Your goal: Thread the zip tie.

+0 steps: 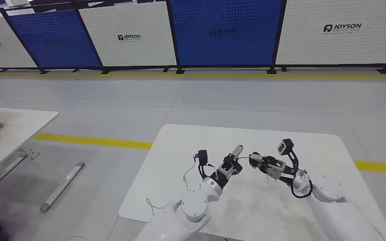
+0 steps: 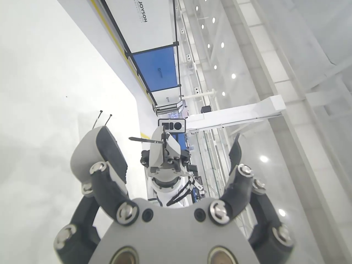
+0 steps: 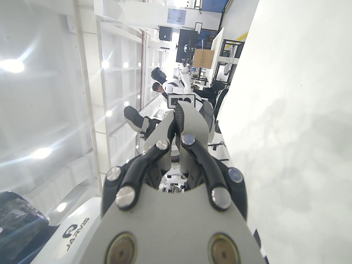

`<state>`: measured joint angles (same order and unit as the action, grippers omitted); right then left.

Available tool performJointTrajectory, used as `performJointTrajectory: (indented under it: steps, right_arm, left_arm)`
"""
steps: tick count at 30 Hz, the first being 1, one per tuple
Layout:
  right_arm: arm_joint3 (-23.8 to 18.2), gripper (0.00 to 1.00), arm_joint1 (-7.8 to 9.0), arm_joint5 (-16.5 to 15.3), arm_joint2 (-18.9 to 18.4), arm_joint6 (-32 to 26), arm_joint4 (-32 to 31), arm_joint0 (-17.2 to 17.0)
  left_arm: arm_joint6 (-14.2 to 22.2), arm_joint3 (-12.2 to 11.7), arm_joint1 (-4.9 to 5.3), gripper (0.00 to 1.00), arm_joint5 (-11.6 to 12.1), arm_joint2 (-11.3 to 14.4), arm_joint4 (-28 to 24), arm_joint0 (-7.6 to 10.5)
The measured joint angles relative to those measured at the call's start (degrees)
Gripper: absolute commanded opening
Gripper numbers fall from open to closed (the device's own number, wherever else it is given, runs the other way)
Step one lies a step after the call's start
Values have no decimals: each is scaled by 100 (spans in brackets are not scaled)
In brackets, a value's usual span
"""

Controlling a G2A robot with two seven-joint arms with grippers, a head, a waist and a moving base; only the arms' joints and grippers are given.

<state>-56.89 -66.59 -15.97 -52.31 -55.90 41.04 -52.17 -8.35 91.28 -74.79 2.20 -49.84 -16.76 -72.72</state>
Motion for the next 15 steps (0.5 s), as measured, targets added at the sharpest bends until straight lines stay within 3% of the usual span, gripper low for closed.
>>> performJointTrajectory:
  steps: [6,12,15]
  right_arm:
    - [-161,0,4,97,-24,143,-116,-91]
    - [-358,0,44,206,-186,108,-228,-236]
    - [-362,0,45,205,-194,118,-228,-241]
  left_arm:
    - [-69,-21,0,100,36,-14,86,-8]
    - [-372,-284,-39,100,63,-79,350,40]
    - [-491,-300,-49,100,51,-44,491,39]
